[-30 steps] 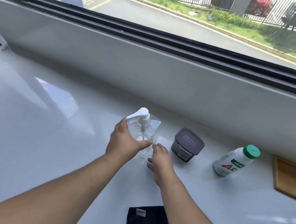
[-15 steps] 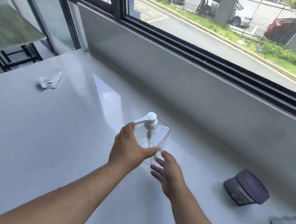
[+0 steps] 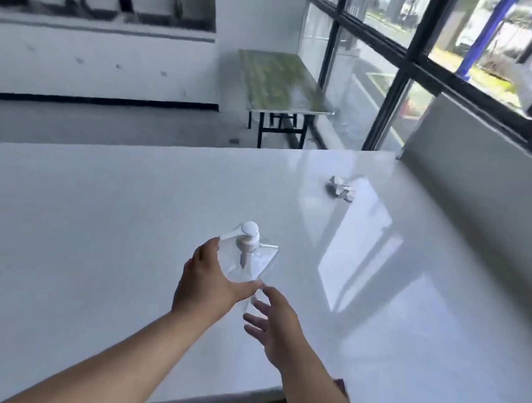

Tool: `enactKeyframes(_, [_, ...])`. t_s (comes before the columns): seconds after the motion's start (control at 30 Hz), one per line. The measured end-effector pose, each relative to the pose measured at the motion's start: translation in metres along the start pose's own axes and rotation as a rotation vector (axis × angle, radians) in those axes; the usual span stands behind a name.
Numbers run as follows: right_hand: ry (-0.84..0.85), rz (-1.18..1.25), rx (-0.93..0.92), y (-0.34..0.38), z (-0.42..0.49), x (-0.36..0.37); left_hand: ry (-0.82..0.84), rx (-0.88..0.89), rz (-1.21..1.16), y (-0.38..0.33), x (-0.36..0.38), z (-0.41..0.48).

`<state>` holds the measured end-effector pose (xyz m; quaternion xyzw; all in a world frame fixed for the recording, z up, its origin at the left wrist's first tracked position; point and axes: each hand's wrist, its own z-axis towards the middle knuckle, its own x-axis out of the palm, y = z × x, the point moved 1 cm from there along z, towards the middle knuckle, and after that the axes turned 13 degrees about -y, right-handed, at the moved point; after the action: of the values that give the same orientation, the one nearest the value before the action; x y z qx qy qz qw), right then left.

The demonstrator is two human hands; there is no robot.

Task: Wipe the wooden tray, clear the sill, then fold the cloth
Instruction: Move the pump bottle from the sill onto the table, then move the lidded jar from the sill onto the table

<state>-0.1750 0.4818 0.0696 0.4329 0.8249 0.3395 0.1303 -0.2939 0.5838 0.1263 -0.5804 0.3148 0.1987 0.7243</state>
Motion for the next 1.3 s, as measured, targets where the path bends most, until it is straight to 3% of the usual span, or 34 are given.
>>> enactKeyframes(0.2, [0.180, -0.201, 0.064, -0.039, 0.000, 0.178, -0.176, -0.184, 0.044, 0.139, -0.104, 0.053])
enactKeyframes(0.37, [0.247, -0.299, 0.117, -0.082, -0.001, 0.269, -0.266, -0.283, 0.081, 0.218, -0.151, 0.068])
enactKeyframes(0.77, [0.292, -0.400, 0.098, -0.124, 0.004, 0.335, -0.310, -0.360, 0.079, 0.292, -0.175, 0.073])
enactKeyframes(0.9, [0.277, -0.534, -0.052, -0.118, -0.002, 0.327, -0.204, -0.485, 0.110, 0.296, -0.181, 0.070])
enactKeyframes(1.03, [0.105, -0.906, -0.560, -0.087, -0.007, 0.270, 0.139, -0.673, 0.256, 0.302, -0.177, 0.031])
enactKeyframes(1.1, [0.026, -1.072, -0.771, -0.061, -0.009, 0.219, 0.286, -0.541, 0.274, 0.285, -0.159, 0.017])
enactKeyframes(1.17, [-0.087, -1.194, -0.895, -0.032, -0.012, 0.157, 0.306, -0.356, 0.270, 0.245, -0.131, 0.020])
enactKeyframes(1.3, [-0.410, -1.256, -0.945, 0.025, -0.032, 0.010, 0.293, 0.014, 0.227, 0.112, -0.061, 0.037])
